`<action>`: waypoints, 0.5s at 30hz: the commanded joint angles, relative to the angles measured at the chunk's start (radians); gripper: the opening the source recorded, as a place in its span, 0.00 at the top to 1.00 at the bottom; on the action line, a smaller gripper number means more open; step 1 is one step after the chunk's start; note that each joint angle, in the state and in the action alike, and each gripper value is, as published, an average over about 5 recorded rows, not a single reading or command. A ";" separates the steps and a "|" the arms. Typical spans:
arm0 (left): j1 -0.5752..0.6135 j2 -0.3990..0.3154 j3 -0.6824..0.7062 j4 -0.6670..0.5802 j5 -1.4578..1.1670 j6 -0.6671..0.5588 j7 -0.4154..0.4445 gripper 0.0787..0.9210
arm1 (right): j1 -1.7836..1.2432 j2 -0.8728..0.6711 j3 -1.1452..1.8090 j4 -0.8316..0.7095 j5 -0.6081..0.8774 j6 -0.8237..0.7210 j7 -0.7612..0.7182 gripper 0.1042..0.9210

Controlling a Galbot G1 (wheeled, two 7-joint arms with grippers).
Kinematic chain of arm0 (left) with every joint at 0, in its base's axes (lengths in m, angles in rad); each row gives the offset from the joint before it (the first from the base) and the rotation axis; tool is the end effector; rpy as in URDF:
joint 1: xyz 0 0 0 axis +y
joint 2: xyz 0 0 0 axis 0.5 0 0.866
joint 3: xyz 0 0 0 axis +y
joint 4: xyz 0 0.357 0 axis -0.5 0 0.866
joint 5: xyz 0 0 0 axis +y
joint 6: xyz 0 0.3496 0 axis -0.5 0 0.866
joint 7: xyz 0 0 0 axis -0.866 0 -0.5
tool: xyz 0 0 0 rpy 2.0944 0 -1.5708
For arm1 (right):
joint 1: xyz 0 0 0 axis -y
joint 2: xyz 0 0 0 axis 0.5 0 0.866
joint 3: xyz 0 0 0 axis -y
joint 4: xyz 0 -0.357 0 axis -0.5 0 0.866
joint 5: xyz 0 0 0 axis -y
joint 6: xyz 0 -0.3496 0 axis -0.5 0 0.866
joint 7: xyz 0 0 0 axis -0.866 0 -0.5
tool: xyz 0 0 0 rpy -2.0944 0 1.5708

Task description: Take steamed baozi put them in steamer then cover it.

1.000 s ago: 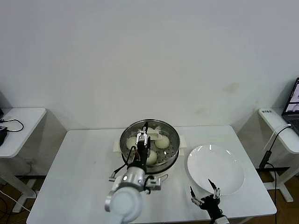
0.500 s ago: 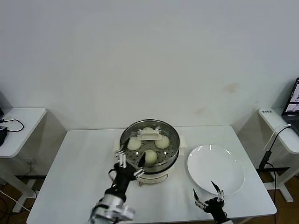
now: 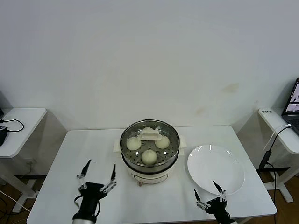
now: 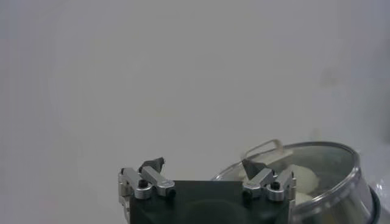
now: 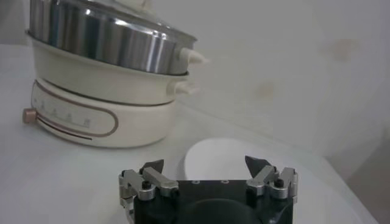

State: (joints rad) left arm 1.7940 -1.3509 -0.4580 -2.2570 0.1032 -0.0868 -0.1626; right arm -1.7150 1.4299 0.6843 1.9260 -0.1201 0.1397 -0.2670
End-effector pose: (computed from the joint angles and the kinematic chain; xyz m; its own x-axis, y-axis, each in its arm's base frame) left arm 0.1056 0.0123 -0.2832 -0.9979 0.0493 -0.0409 0.0395 0.9763 0.2128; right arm 0.1143 -0.0850 -0.3776 -0.9519 -0.1955 0.2361 -0.2567 0.9293 -0.2657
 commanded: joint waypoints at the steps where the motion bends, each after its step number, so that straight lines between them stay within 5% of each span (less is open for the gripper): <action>1: 0.125 0.003 -0.122 0.113 -0.251 -0.161 -0.085 0.12 | -0.044 -0.044 -0.008 0.036 0.070 -0.013 0.008 0.12; 15: 0.086 -0.024 -0.140 0.173 -0.265 -0.147 -0.042 0.12 | -0.039 -0.060 -0.062 0.034 0.076 -0.002 0.038 0.12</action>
State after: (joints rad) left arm 1.8602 -1.3703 -0.5682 -2.1353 -0.1043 -0.2115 -0.2110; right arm -1.7490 1.3842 0.6502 1.9545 -0.0597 0.1375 -0.2397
